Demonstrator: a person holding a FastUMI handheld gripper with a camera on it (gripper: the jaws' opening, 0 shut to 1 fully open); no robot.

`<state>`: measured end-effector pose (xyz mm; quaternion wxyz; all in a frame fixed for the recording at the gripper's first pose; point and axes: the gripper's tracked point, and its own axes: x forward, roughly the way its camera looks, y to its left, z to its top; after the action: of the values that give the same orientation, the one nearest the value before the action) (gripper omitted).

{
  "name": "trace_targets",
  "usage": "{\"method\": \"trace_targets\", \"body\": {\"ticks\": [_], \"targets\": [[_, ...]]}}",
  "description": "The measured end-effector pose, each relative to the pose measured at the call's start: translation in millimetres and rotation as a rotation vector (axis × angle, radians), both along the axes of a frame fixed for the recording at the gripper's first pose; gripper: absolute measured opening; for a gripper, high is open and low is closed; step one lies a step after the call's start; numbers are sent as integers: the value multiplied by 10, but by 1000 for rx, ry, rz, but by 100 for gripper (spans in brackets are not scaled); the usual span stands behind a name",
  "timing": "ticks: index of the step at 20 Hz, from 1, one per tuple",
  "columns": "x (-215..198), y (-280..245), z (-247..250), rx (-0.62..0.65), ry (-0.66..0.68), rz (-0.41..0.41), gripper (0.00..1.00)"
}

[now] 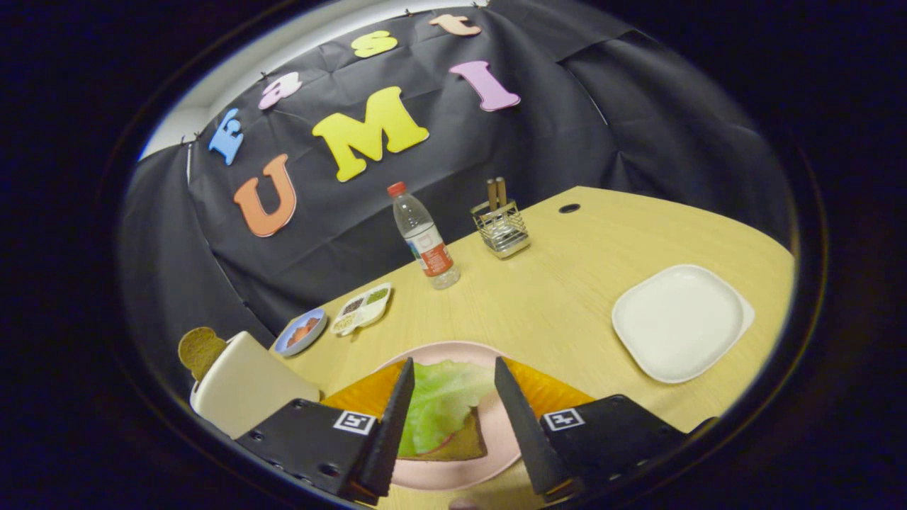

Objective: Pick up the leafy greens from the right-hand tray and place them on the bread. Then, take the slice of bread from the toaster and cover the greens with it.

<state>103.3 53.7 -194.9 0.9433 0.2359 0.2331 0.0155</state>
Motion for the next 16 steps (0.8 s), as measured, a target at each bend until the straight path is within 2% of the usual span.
{"method": "trace_targets", "body": {"ticks": [2, 5, 8, 11, 16], "targets": [[-55, -29, 93, -26, -24, -6, 74], [-115, -84, 359, -106, -99, -32, 93], [-231, -53, 751, -203, -188, -71, 96], [-337, 199, 1207, -260, -274, -81, 95], [-429, 1068, 1809, -228, -392, -8, 95]]}}
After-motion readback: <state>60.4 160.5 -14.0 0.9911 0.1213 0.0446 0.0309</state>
